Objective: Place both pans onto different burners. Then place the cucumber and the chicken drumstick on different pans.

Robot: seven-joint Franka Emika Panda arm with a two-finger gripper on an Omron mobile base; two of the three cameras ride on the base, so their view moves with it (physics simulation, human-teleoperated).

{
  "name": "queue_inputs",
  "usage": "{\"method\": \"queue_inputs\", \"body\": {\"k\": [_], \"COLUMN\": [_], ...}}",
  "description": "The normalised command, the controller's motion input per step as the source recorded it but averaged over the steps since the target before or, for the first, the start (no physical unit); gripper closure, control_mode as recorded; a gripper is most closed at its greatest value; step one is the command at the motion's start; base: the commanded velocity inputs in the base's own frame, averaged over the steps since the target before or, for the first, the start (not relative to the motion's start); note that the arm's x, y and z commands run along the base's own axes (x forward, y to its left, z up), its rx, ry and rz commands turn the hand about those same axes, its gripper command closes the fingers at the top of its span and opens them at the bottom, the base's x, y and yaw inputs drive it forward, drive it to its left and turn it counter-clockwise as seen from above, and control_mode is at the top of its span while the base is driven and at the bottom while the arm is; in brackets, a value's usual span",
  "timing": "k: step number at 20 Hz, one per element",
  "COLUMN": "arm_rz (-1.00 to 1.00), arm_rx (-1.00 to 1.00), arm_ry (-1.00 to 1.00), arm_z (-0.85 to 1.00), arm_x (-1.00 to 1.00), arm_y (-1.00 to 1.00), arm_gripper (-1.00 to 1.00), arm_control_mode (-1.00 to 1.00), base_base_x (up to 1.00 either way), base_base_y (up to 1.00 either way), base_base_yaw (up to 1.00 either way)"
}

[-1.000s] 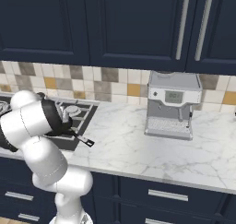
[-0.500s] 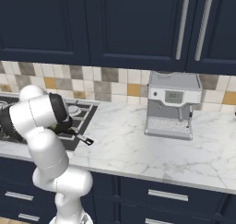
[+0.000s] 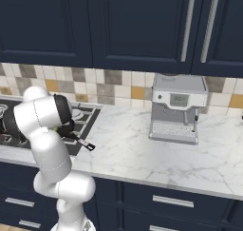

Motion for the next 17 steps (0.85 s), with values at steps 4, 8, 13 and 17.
{"method": "queue_inputs", "body": {"k": [4,8,13,17], "arm_rz": [0.0,0.0,0.0,0.0], "arm_rx": [0.0,0.0,0.0,0.0], "arm_ry": [-0.02,-0.01,-0.05,-0.08], "arm_z": [0.04,0.28,0.51,0.56], "arm_x": [-0.09,-0.02,-0.24,-0.38], "arm_y": [-0.12,-0.09,0.0,0.0], "arm_gripper": [-1.0,-1.0,-1.0,-1.0], "arm_control_mode": [-1.0,-1.0,-1.0,-1.0], "base_base_x": [0.0,0.0,0.0,0.0], "base_base_y": [0.0,0.0,0.0,0.0], "base_base_yaw": [0.0,0.0,0.0,0.0]}}
